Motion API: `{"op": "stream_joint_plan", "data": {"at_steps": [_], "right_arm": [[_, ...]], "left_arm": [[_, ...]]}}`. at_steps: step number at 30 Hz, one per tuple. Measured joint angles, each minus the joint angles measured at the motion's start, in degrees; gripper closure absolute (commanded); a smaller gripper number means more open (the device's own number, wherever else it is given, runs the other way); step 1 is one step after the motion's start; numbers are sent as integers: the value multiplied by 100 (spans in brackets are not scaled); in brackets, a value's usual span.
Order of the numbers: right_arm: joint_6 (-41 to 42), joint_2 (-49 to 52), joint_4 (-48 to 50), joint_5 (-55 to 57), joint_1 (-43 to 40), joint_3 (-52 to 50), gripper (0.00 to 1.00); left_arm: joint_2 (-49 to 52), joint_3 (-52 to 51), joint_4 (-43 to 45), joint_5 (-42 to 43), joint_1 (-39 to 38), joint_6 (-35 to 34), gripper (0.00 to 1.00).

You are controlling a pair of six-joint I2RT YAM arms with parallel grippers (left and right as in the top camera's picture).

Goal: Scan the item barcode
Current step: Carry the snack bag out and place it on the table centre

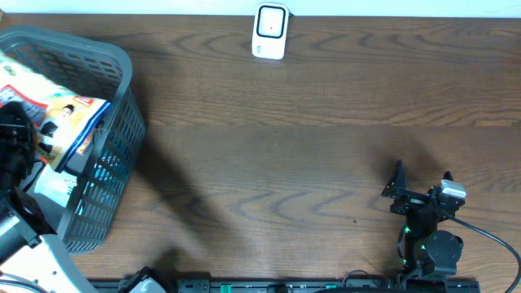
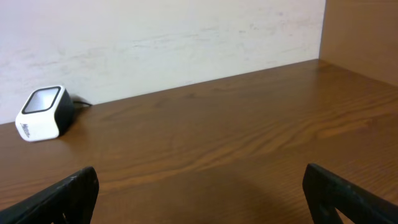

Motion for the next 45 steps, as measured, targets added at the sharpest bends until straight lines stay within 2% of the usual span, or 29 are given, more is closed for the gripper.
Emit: {"op": "stream_joint_plan", "data": {"at_steps": [6, 10, 14, 23, 30, 38, 45], "right_arm": [[0, 0, 0, 0, 0, 0, 1], [0, 0, 0, 0, 0, 0, 1], [-2, 0, 0, 0, 0, 0, 1], [0, 0, 0, -2, 0, 0, 1], [0, 0, 0, -2, 0, 0, 1], [0, 0, 0, 0, 0, 0, 1], [0, 0, -2, 0, 0, 0, 1]], "left_arm": [[4, 0, 22, 822, -413, 17, 93], [15, 0, 52, 1010, -1152, 262, 93], [79, 0, 72, 970, -2205, 671, 93], [791, 0, 98, 136, -4795, 1147, 93], [2149, 0, 186, -778, -6306, 1237, 93], [3683, 0, 946, -1082, -7149, 1220, 93], [4319, 0, 1137, -1158, -7414, 1075, 93]]}}
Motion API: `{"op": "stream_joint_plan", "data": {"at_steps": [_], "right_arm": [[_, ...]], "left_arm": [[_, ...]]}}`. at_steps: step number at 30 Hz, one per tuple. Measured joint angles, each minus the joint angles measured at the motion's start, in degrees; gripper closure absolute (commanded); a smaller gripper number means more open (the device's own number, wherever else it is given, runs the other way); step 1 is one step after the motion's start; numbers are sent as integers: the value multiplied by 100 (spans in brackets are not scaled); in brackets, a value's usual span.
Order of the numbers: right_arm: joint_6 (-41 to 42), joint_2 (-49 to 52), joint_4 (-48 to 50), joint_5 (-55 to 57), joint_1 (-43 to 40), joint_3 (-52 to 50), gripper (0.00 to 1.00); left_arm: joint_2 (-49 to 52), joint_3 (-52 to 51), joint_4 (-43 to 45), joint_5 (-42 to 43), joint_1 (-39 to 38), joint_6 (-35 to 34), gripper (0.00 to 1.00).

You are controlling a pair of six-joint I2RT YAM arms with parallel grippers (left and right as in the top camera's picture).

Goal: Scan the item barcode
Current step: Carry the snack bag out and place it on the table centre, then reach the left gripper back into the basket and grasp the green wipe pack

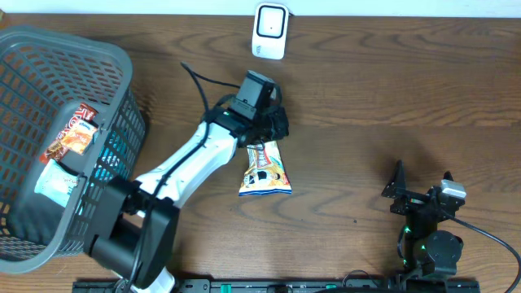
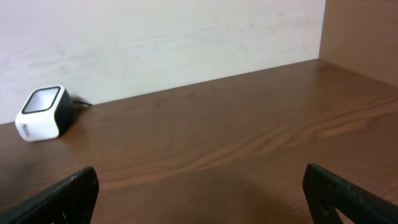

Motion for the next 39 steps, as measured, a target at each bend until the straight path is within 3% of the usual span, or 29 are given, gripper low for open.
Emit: {"op": "stream_joint_plan", "data": {"at_steps": [6, 9, 12, 15, 19, 28, 39], "right_arm": [[0, 0, 2, 0, 0, 0, 1], [0, 0, 2, 0, 0, 0, 1], [0, 0, 2, -2, 0, 0, 1], [0, 0, 2, 0, 0, 0, 1], [-2, 0, 0, 0, 0, 0, 1], [0, 0, 2, 0, 0, 0, 1], [0, 0, 2, 0, 0, 0, 1]], "left_arm": [[186, 0, -2, -90, -181, -15, 92], [192, 0, -2, -175, -269, -61, 61], [192, 0, -7, -212, -334, -76, 40], [192, 0, -22, -236, -385, -122, 24], [170, 0, -177, -260, -393, -101, 13], [-1165, 544, -1493, -308, -195, 511, 7], [-2778, 2212, -3136, -990, 1248, 807, 0]]}}
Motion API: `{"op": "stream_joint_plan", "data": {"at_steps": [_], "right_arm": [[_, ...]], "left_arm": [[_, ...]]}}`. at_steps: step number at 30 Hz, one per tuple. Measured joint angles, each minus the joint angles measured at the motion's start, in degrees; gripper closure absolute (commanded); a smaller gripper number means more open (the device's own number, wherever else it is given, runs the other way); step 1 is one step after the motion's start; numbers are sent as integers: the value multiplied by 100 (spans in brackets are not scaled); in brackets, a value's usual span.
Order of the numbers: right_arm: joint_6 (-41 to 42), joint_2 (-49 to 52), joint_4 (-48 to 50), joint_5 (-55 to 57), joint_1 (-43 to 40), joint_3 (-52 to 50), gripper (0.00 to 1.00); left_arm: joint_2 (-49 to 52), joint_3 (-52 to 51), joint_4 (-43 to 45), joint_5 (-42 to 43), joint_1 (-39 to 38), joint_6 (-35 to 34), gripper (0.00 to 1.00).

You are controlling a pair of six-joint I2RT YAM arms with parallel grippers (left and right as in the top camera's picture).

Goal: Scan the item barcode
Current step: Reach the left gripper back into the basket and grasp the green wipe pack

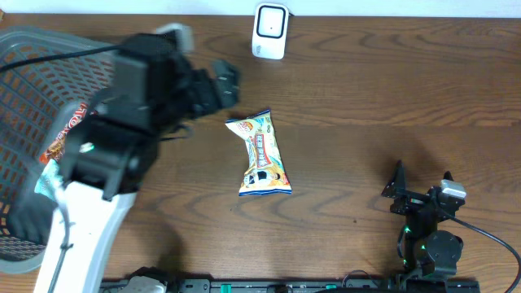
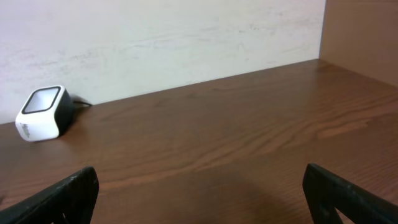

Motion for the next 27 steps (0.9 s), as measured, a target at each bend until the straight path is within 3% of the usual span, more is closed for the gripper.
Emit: {"op": "stream_joint_plan", "data": {"at_steps": [7, 15, 23, 27], "right_arm": [[0, 0, 0, 0, 0, 0, 1], [0, 0, 0, 0, 0, 0, 1], [0, 0, 0, -2, 0, 0, 1], [-2, 0, 0, 0, 0, 0, 1]], "left_arm": [[-413, 70, -321, -85, 1563, -109, 0], [-426, 70, -535, -219, 3206, -1410, 0], [96, 70, -1871, -1735, 4044, -1757, 1], [632, 74, -2050, -2061, 4367, -1814, 1]]}}
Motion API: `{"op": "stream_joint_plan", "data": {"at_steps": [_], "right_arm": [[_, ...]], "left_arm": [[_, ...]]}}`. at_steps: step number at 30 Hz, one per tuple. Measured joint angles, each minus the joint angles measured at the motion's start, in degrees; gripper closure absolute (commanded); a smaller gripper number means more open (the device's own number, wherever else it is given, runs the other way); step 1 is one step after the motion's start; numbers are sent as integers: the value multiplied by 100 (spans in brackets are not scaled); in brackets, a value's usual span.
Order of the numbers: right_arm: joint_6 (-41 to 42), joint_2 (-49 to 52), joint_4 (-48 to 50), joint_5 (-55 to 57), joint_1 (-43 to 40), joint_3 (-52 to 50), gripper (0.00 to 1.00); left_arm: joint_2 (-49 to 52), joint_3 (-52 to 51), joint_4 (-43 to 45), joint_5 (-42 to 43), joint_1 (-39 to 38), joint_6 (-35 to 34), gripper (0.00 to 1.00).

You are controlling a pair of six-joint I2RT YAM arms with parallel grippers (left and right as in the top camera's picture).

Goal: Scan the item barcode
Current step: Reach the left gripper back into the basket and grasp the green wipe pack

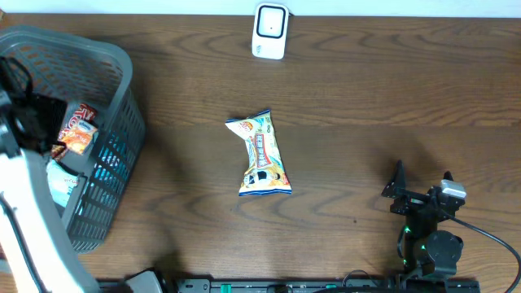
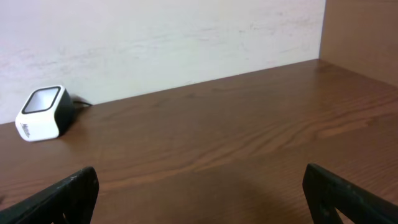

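Observation:
A yellow and white snack packet lies flat in the middle of the wooden table, touched by nothing. The white barcode scanner stands at the far edge; in the right wrist view the scanner is far left. My left arm reaches up the left edge, its dark gripper over the grey basket; its jaws are not distinguishable. My right gripper rests near the front right, open and empty, its fingertips wide apart.
The basket holds a red packet and a pale packet. A cable runs from the right arm's base at the front edge. A wall stands behind the scanner.
My left arm was raised over the table to the left of the packet; now it is at the left edge over the basket. The packet and the right arm have not moved.
My left gripper was first in the basket at the snack packet. Then it was at that packet on the middle of the table. Afterwards the packet lay free with the arm raised to its left, and now the arm is back over the basket.

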Motion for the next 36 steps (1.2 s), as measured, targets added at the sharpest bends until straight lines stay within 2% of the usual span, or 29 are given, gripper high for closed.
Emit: {"op": "stream_joint_plan", "data": {"at_steps": [6, 13, 23, 30, 36], "right_arm": [[2, 0, 0, -2, 0, 0, 1], [0, 0, 0, 0, 0, 0, 1], [2, 0, 0, 0, 0, 0, 1], [2, 0, 0, 0, 0, 0, 1], [2, 0, -2, -2, 0, 0, 1]], "left_arm": [[1123, -7, -238, -192, 306, -22, 1], [1862, -457, -44, -343, 529, -170, 1], [2055, -1733, 1115, -608, 892, -160, 2], [2061, -2334, 2184, -492, 977, 577, 2], [2061, -2839, 2861, -417, 977, 811, 3]]}}
